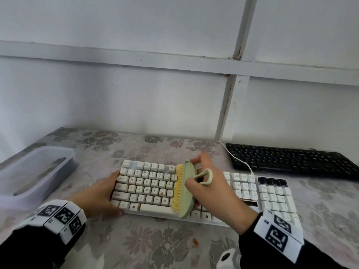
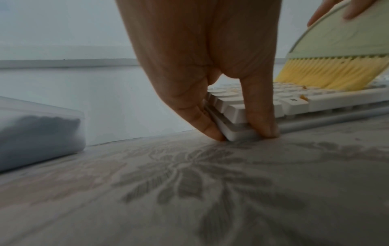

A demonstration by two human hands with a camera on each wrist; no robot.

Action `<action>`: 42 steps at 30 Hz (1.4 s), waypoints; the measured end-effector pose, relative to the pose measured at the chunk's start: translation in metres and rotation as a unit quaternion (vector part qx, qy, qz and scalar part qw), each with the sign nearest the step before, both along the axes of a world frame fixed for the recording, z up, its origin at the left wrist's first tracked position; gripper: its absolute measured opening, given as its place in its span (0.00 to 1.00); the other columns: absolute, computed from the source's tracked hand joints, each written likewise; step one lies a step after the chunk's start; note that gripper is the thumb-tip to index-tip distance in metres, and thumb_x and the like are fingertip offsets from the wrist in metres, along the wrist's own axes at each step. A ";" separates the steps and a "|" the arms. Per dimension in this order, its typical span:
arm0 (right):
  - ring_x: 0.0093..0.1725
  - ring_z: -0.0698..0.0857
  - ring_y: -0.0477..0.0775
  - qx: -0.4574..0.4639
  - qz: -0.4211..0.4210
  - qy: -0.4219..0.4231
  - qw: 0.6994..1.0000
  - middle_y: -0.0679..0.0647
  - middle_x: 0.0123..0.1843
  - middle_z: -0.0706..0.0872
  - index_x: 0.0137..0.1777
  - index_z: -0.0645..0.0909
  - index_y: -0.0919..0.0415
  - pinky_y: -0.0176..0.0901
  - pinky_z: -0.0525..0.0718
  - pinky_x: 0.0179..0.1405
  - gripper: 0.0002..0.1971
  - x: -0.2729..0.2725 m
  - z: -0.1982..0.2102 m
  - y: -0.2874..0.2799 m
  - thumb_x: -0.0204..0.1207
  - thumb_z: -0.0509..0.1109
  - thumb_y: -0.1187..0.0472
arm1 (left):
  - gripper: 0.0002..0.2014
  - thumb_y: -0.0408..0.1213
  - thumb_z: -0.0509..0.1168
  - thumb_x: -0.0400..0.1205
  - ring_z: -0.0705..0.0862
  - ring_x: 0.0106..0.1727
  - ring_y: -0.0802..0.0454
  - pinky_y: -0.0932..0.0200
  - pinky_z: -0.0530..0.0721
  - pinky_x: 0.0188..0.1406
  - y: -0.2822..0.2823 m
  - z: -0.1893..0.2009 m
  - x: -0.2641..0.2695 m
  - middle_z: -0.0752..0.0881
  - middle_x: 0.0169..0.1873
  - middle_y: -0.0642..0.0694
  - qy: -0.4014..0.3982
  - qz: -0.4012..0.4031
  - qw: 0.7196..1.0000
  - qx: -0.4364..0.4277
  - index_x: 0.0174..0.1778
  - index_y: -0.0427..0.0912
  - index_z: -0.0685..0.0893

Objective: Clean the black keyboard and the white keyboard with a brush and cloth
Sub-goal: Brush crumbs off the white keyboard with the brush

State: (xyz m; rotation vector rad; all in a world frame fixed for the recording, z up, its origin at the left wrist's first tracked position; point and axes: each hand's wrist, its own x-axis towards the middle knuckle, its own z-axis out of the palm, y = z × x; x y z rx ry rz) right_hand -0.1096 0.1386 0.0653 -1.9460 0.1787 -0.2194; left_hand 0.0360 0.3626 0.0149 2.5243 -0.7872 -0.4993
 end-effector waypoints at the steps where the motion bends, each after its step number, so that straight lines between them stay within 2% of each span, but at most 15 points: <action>1: 0.37 0.87 0.63 0.002 0.008 0.011 1.000 0.65 0.46 0.83 0.53 0.68 0.52 0.49 0.89 0.27 0.11 -0.003 -0.003 0.002 0.77 0.61 0.68 | 0.49 0.35 0.77 0.66 0.73 0.59 0.62 0.70 0.67 0.59 0.000 -0.001 0.001 0.72 0.57 0.61 0.001 0.000 1.000 0.001 0.77 0.51 0.53; 2: 0.35 0.86 0.61 0.005 0.016 0.024 1.000 0.66 0.45 0.82 0.52 0.67 0.52 0.50 0.88 0.26 0.11 -0.005 -0.005 0.003 0.77 0.61 0.68 | 0.49 0.35 0.77 0.66 0.73 0.59 0.62 0.70 0.68 0.60 0.000 -0.001 0.001 0.72 0.57 0.60 0.003 0.000 1.000 0.003 0.77 0.51 0.53; 5: 0.35 0.79 0.59 -0.001 0.042 0.064 0.997 0.66 0.41 0.79 0.52 0.69 0.51 0.62 0.86 0.30 0.11 -0.011 -0.005 0.003 0.75 0.62 0.67 | 0.50 0.35 0.78 0.65 0.74 0.60 0.61 0.70 0.68 0.60 0.001 -0.002 0.002 0.72 0.58 0.60 0.006 -0.001 1.000 -0.001 0.77 0.51 0.53; 6: 0.34 0.81 0.60 0.007 0.046 0.071 0.996 0.67 0.42 0.80 0.52 0.69 0.52 0.62 0.86 0.29 0.11 -0.012 -0.002 0.002 0.74 0.62 0.67 | 0.50 0.35 0.78 0.65 0.74 0.60 0.62 0.70 0.68 0.60 0.001 -0.001 0.002 0.72 0.58 0.60 0.004 -0.003 1.000 0.000 0.77 0.51 0.53; 9: 0.33 0.89 0.60 0.066 0.028 0.054 0.996 0.68 0.49 0.85 0.55 0.71 0.57 0.48 0.87 0.25 0.11 -0.012 0.013 -0.003 0.76 0.62 0.70 | 0.49 0.35 0.78 0.66 0.73 0.59 0.62 0.71 0.67 0.59 0.000 0.000 0.001 0.71 0.57 0.61 -0.003 -0.007 1.000 0.003 0.77 0.50 0.53; 13: 0.31 0.90 0.55 0.105 -0.037 -0.016 0.994 0.64 0.47 0.86 0.57 0.70 0.56 0.43 0.85 0.23 0.13 0.002 0.025 -0.008 0.77 0.61 0.72 | 0.49 0.36 0.77 0.67 0.72 0.58 0.64 0.73 0.66 0.56 -0.001 0.001 -0.001 0.70 0.56 0.62 -0.003 -0.010 1.000 0.008 0.77 0.51 0.52; 18: 0.39 0.90 0.62 0.047 -0.030 -0.020 0.998 0.65 0.49 0.85 0.55 0.68 0.53 0.52 0.90 0.28 0.12 0.009 0.012 -0.001 0.78 0.61 0.70 | 0.49 0.37 0.77 0.66 0.73 0.57 0.63 0.71 0.68 0.57 0.000 0.000 0.000 0.71 0.56 0.62 -0.004 -0.002 1.000 0.014 0.77 0.52 0.52; 22: 0.34 0.83 0.57 0.031 0.019 0.030 0.999 0.69 0.43 0.81 0.53 0.68 0.52 0.47 0.87 0.27 0.11 0.001 -0.003 0.005 0.77 0.61 0.68 | 0.51 0.37 0.78 0.65 0.72 0.59 0.63 0.70 0.68 0.62 0.002 -0.001 0.003 0.71 0.58 0.61 -0.002 -0.001 1.000 0.013 0.77 0.52 0.52; 26: 0.34 0.78 0.58 0.008 0.057 0.075 0.996 0.68 0.41 0.79 0.53 0.69 0.50 0.62 0.86 0.33 0.11 -0.009 -0.004 0.005 0.74 0.62 0.65 | 0.50 0.37 0.78 0.66 0.72 0.59 0.63 0.72 0.67 0.60 0.000 0.001 0.000 0.71 0.57 0.61 -0.004 -0.003 1.000 0.018 0.77 0.51 0.51; 29: 0.35 0.85 0.65 0.040 0.044 0.065 0.996 0.73 0.52 0.82 0.53 0.70 0.52 0.52 0.88 0.28 0.12 -0.008 0.010 0.001 0.75 0.62 0.69 | 0.49 0.37 0.77 0.67 0.71 0.58 0.63 0.73 0.66 0.58 -0.001 0.004 -0.003 0.70 0.56 0.61 -0.007 -0.004 1.000 0.019 0.77 0.50 0.51; 33: 0.39 0.90 0.66 0.050 -0.025 -0.024 0.998 0.66 0.48 0.86 0.54 0.70 0.52 0.51 0.89 0.27 0.13 0.006 0.019 -0.006 0.77 0.61 0.71 | 0.49 0.36 0.77 0.68 0.71 0.57 0.64 0.74 0.66 0.56 -0.001 0.005 -0.004 0.70 0.55 0.62 -0.003 -0.002 1.000 0.018 0.77 0.50 0.50; 35: 0.40 0.89 0.66 0.033 -0.034 -0.036 0.998 0.65 0.47 0.84 0.54 0.69 0.53 0.51 0.89 0.27 0.13 0.010 0.016 -0.006 0.77 0.61 0.71 | 0.50 0.36 0.77 0.67 0.72 0.57 0.64 0.73 0.66 0.58 -0.001 0.006 -0.004 0.70 0.55 0.63 -0.002 -0.002 1.000 0.016 0.78 0.51 0.50; 37: 0.40 0.88 0.67 0.023 -0.017 -0.014 0.999 0.68 0.49 0.83 0.53 0.68 0.53 0.54 0.89 0.27 0.12 0.008 0.009 -0.002 0.78 0.61 0.70 | 0.50 0.36 0.77 0.67 0.72 0.58 0.64 0.73 0.66 0.59 -0.001 0.006 -0.004 0.70 0.55 0.63 0.001 -0.002 1.000 0.013 0.78 0.51 0.50; 39: 0.38 0.88 0.65 0.021 0.010 0.019 1.000 0.69 0.50 0.83 0.54 0.67 0.53 0.51 0.89 0.28 0.11 0.004 0.001 0.003 0.78 0.61 0.69 | 0.50 0.36 0.77 0.67 0.71 0.58 0.64 0.72 0.66 0.59 -0.001 0.006 -0.004 0.69 0.56 0.62 0.000 0.000 1.000 0.014 0.78 0.51 0.50; 42: 0.34 0.83 0.64 0.027 0.046 0.053 0.997 0.68 0.44 0.81 0.54 0.67 0.53 0.57 0.88 0.31 0.12 -0.004 -0.007 0.005 0.77 0.61 0.68 | 0.50 0.36 0.77 0.67 0.70 0.58 0.64 0.72 0.65 0.59 -0.002 0.006 -0.004 0.69 0.56 0.62 -0.002 0.000 1.000 0.019 0.78 0.50 0.51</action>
